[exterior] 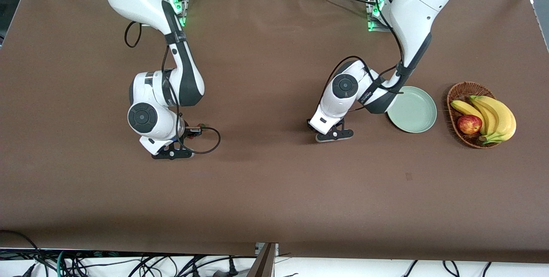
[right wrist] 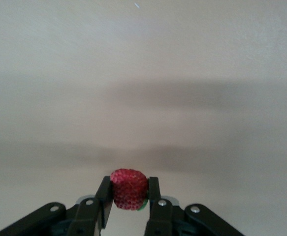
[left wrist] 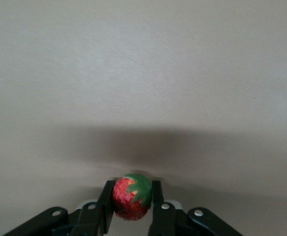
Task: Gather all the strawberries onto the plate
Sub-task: 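Carry the strawberry over the plate with the left gripper while the right lifts another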
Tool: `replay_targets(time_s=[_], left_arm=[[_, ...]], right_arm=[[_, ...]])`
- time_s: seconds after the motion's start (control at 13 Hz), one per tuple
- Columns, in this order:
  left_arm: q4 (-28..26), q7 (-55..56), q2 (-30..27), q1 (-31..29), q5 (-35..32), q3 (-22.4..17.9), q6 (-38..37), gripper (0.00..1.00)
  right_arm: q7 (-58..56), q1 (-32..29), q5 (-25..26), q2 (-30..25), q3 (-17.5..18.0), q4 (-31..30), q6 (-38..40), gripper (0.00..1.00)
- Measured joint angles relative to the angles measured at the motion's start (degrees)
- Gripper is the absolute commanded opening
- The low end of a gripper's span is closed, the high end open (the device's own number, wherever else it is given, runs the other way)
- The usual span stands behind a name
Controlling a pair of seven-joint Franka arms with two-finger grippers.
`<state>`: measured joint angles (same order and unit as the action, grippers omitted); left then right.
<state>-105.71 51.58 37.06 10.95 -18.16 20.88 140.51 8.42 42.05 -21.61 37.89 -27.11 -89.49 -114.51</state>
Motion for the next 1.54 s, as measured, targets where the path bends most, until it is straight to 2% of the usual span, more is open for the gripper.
replay_targets(time_s=[0.15, 0.23, 0.38, 0.62, 0.77, 1.0, 1.15, 1.23, 1.31, 1.38, 1.46, 1.54], left_arm=[[-1.1, -0.2, -4.0, -2.4, 0.0, 1.1, -5.3, 0.0], [-3.7, -1.1, -7.0, -6.2, 0.0, 3.8, -6.8, 0.0], [-10.9, -5.8, -13.0, -19.5, 0.0, 12.6, -9.2, 0.0], [-16.2, -19.3, -17.0, -41.4, 0.0, 22.5, -15.3, 0.0], [-17.2, -28.1, -16.7, -51.1, -0.1, 24.1, -15.7, 0.0], [-17.9, -33.7, -13.3, -57.6, -4.5, 24.1, -15.3, 0.01], [-18.4, -33.8, -9.0, -58.5, -8.0, 24.0, -13.6, 0.02], [-18.5, -33.8, -7.4, -58.5, -9.0, 24.0, -12.8, 0.04], [-18.6, -33.8, -6.3, -58.5, -9.5, 24.0, -12.3, 0.1], [-18.6, -33.8, -5.8, -58.5, -9.8, 24.0, -12.2, 0.26], [-18.6, -33.8, -5.7, -58.5, -9.9, 24.0, -12.2, 0.85], [-18.6, -33.8, -5.8, -58.5, -10.1, 24.1, -12.2, 1.0]], right_arm=[[6.4, 0.2, -4.3, 0.0, 2.0, 2.5, 1.0, 0.26], [10.2, 0.3, -6.0, 0.2, 3.9, 3.1, 1.0, 0.26], [19.8, 0.8, -6.9, 1.3, 8.0, 5.0, -0.2, 0.26], [35.3, 5.6, -7.1, 4.7, 12.2, 7.0, -11.6, 0.28], [44.0, 9.6, -7.1, 8.0, 14.3, 7.3, -21.4, 0.3], [54.7, 14.3, -7.1, 12.9, 15.7, 10.3, -28.7, 0.36], [58.3, 16.1, -7.1, 15.3, 15.7, 12.6, -31.3, 0.5], [58.9, 16.5, -7.1, 16.0, 15.7, 13.1, -32.1, 0.61], [59.1, 16.7, -7.1, 16.2, 15.7, 13.4, -32.5, 0.73], [59.1, 16.7, -7.1, 16.3, 15.5, 13.7, -32.6, 0.74], [59.2, 16.6, -7.1, 16.3, 15.1, 14.1, -32.6, 0.77], [59.2, 16.5, -7.1, 16.2, 14.5, 14.6, -32.5, 0.77]])
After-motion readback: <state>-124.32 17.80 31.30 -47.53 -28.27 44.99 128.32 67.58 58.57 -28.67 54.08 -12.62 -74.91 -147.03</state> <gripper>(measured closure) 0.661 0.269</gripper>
